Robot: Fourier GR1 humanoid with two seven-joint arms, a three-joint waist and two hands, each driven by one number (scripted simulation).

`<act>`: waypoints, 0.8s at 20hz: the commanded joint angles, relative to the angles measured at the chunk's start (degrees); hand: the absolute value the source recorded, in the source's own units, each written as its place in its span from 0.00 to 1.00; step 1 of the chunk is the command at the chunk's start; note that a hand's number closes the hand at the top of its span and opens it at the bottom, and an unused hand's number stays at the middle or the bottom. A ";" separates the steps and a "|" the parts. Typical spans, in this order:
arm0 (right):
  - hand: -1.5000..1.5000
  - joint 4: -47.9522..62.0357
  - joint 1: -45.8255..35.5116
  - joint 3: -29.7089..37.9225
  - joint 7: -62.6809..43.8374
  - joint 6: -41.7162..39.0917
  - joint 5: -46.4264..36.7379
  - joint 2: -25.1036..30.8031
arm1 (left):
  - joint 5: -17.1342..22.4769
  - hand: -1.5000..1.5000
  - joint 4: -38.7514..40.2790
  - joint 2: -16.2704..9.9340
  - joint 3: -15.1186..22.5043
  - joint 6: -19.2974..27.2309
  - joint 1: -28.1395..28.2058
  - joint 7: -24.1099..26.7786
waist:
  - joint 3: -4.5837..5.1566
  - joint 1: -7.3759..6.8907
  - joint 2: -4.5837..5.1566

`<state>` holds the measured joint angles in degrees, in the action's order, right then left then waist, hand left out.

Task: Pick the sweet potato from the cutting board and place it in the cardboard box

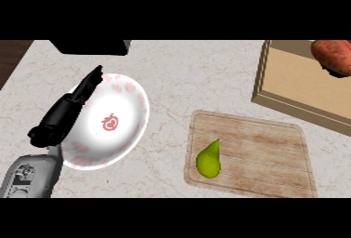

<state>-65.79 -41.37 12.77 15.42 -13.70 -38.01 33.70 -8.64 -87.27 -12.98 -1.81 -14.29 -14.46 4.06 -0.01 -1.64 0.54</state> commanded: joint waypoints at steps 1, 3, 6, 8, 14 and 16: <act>1.00 11.87 -5.81 -2.84 2.86 -1.91 -5.15 5.10 | -1.19 0.50 0.91 0.88 0.90 0.64 0.36 1.33 | 0.01 -0.51 0.20; 1.00 17.77 -6.47 -3.87 3.98 -5.60 -6.17 7.38 | -0.74 0.50 0.13 0.96 1.01 0.31 -1.69 -0.38 | -0.02 -1.05 0.50; 1.00 23.71 -8.79 -5.99 6.94 -9.38 -8.07 9.54 | 0.16 0.50 -0.85 0.53 0.70 -0.83 0.75 0.64 | -0.01 -0.89 0.17; 1.00 30.37 -11.34 -6.71 10.70 -7.73 -9.88 9.82 | 0.45 0.50 0.88 -1.73 -0.71 -2.27 -1.30 0.99 | -0.05 -1.56 0.58; 1.00 41.27 -10.34 -11.39 16.01 -5.62 -16.89 11.74 | -0.82 0.50 -1.12 0.80 1.47 -0.72 0.41 1.28 | -0.15 -2.42 0.86; 0.00 43.31 -12.10 -12.87 21.73 -9.19 -17.34 12.16 | -0.71 0.50 0.07 1.49 1.13 -0.04 -3.16 -0.76 | -0.16 -1.90 0.95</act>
<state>-28.12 -52.18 2.47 31.69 -20.79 -52.78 45.14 -9.21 -87.52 -12.24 -0.86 -14.82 -15.71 4.40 -0.14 -3.56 1.35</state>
